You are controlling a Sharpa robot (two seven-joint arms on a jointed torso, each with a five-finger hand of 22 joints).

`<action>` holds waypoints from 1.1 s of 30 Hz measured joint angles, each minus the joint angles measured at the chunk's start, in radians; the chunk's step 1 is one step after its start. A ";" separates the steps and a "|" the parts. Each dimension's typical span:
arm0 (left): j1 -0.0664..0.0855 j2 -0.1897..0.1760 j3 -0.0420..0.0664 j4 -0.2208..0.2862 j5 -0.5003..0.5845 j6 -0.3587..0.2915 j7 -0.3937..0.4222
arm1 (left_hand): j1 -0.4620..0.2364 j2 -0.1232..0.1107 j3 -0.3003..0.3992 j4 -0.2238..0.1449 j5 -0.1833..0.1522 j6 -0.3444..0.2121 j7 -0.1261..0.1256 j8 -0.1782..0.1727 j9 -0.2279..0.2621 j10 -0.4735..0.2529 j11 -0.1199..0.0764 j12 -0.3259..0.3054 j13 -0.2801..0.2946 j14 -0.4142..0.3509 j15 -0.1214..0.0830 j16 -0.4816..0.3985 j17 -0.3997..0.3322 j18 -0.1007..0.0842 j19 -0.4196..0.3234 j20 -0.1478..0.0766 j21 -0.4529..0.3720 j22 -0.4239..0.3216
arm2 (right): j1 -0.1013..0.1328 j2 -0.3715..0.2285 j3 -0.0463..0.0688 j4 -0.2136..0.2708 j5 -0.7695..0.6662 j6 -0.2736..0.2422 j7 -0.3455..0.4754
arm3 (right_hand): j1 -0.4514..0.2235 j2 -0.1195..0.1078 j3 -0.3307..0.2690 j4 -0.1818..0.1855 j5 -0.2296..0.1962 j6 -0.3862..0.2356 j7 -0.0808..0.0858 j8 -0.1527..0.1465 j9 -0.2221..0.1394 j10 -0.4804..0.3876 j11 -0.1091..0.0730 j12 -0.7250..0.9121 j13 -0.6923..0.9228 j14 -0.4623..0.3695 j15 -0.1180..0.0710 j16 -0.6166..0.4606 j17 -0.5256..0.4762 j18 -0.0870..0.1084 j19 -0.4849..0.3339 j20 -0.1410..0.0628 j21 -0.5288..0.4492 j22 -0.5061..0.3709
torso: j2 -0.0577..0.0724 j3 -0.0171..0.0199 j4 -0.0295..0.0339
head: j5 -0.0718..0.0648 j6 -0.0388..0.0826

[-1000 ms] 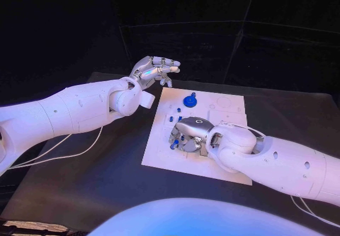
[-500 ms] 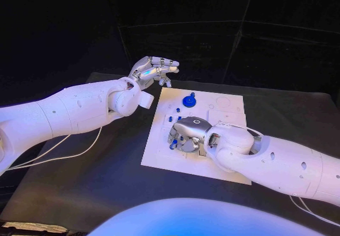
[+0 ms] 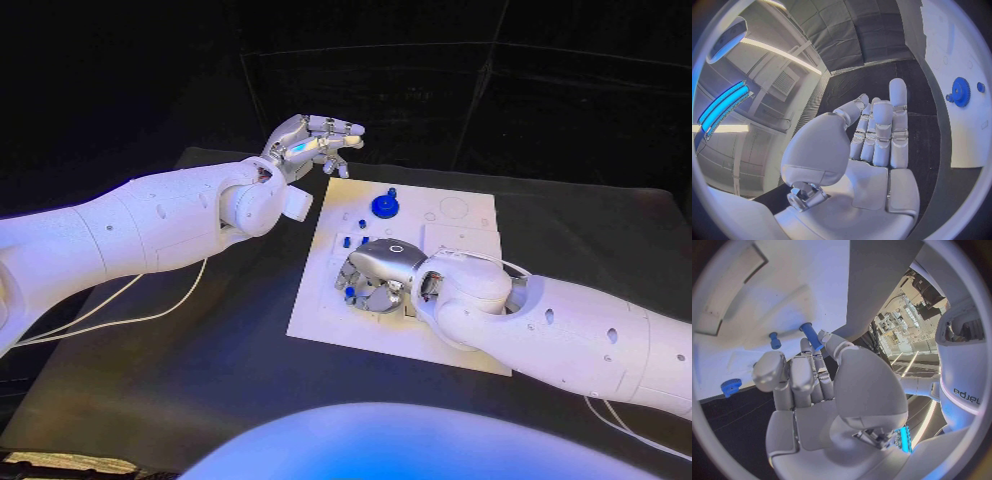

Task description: Assemble the parts on the task board

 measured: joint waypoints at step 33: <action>0.000 -0.018 0.000 0.004 0.000 0.001 -0.003 | 0.000 0.000 0.000 0.000 0.000 -0.004 0.004 0.000 0.000 0.000 0.000 0.000 0.000 0.000 0.000 0.000 -0.003 0.000 0.000 0.000 0.000 -0.001 | 0.078 -0.335 0.004 0.182 0.273 -0.216 0.056 | -0.020 0.044 -0.230 0.054 0.082 -0.025 -0.003 0.030 0.015 0.025 -0.010 0.120 0.045 -0.004 0.009 -0.051 -0.093 0.016 -0.052 0.009 -0.101 -0.157 | -0.010 -0.0035 -0.0079 | -0.104 0.039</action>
